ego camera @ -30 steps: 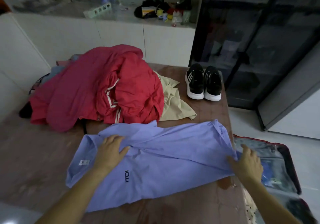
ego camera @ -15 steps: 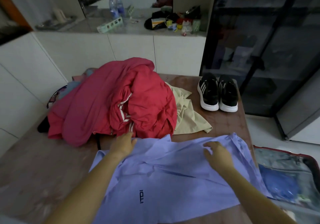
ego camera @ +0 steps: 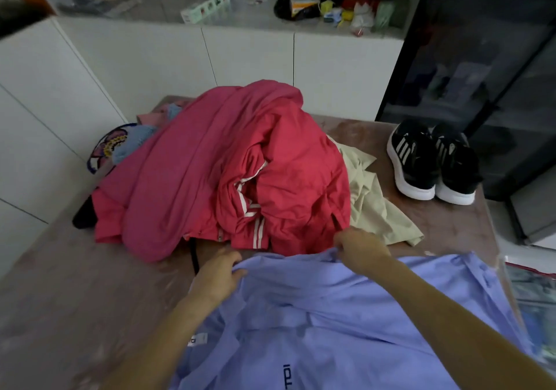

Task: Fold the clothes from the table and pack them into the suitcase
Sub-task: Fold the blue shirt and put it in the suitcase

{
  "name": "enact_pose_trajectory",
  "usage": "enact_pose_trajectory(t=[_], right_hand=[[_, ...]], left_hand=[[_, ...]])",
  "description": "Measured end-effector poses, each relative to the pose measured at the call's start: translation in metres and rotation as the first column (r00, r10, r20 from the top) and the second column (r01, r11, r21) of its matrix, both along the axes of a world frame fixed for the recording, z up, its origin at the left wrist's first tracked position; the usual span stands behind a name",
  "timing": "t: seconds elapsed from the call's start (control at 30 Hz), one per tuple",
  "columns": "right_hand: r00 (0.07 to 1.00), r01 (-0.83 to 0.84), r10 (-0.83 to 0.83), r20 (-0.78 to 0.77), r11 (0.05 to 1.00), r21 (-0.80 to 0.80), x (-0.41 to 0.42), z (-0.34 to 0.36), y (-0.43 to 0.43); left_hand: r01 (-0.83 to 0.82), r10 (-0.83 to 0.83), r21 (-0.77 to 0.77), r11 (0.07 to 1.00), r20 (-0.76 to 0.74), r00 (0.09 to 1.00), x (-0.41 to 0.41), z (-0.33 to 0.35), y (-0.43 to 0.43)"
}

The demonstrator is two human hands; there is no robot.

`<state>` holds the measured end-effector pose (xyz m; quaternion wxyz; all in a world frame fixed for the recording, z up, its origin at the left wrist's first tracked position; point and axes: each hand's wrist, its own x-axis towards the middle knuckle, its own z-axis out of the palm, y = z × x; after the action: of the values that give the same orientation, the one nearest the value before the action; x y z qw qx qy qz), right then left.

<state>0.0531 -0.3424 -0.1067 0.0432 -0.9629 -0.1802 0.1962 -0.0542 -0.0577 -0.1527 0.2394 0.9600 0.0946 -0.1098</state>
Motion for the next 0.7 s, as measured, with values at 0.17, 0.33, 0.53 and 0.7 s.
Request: enact_pose_trajectory(t=[0.17, 0.33, 0.53, 0.7], right_hand=[[0.944, 0.264, -0.33, -0.028, 0.698, 0.666, 0.028, 0.045, 0.003], [0.93, 0.283, -0.326, -0.168, 0.345, 0.895, 0.035, 0.078, 0.022], [0.996, 0.067, -0.09, 0.015, 0.832, 0.55, 0.024, 0.07, 0.021], [0.979, 0.197, -0.156, -0.133, 0.898, 0.393, 0.0, 0.016, -0.022]], left_hand=[[-0.049, 0.052, -0.108, 0.993, 0.032, 0.998, -0.003, 0.002, 0.008], [-0.076, 0.084, -0.109, 0.991, 0.068, 0.994, -0.003, 0.013, 0.022], [-0.103, 0.103, -0.043, 0.994, -0.008, 0.995, -0.006, 0.016, 0.043], [-0.032, 0.032, 0.024, 0.999, -0.001, 0.999, 0.005, 0.016, 0.025]])
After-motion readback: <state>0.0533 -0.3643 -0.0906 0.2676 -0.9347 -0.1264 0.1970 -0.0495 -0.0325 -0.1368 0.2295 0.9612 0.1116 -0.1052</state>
